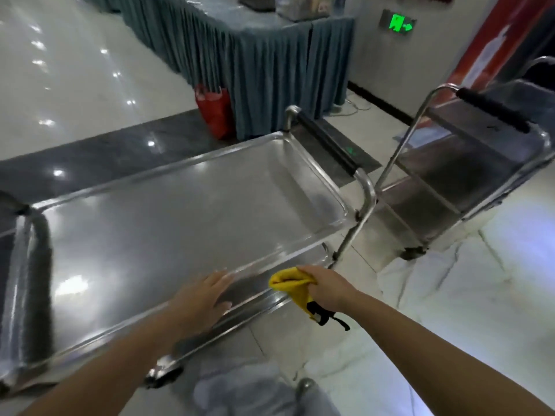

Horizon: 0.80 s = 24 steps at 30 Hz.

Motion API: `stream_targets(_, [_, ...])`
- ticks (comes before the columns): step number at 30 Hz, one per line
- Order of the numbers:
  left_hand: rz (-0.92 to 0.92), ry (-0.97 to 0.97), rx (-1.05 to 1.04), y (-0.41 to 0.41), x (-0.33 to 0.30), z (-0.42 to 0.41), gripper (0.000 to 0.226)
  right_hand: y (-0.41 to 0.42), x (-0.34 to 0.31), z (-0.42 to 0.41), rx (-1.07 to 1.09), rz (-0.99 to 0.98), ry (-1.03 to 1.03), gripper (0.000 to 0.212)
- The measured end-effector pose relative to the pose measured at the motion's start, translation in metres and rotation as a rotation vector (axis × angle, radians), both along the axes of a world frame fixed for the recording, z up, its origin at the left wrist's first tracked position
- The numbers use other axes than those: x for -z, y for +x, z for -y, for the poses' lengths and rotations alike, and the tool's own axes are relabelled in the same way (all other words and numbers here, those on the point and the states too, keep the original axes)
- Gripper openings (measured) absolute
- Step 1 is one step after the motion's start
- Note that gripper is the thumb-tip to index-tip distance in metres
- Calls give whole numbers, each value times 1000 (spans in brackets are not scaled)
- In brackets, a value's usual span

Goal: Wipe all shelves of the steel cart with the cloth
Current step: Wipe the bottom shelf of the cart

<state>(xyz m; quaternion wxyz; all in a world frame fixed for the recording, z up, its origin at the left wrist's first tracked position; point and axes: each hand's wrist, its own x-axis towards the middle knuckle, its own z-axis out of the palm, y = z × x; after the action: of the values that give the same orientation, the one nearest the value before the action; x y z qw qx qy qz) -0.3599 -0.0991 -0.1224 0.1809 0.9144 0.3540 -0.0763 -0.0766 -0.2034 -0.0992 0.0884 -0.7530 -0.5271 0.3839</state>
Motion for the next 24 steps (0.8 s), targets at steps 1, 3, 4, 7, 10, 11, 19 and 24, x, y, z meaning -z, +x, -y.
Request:
stream_targets(1, [-11, 2, -50, 3, -3, 7, 65, 9, 4, -6, -41, -26, -16, 54])
stream_targets(3, [-27, 14, -121, 9, -6, 20, 65, 24, 14, -16, -115, -49, -59, 55])
stream_targets(4, [-36, 24, -146, 12, -7, 25, 64, 29, 21, -21, -148, -57, -80, 55])
stream_targets(7, [-64, -51, -233, 16, 7, 44, 57, 38, 38, -31, -213, -126, -119, 57])
stream_targets(10, [-65, -115, -326, 9, 38, 61, 52, 39, 61, -31, -241, -200, -136, 55])
stream_targets(11, [-83, -121, -326, 6, 46, 65, 52, 38, 71, -30, -239, -207, -147, 54])
stream_targets(19, [-106, -131, -470, -18, 171, 79, 52, 16, 205, -28, -119, -214, -191, 38])
stream_targets(24, [-117, -146, -509, -30, 309, 85, 52, 0, 343, -40, -157, -123, -187, 42])
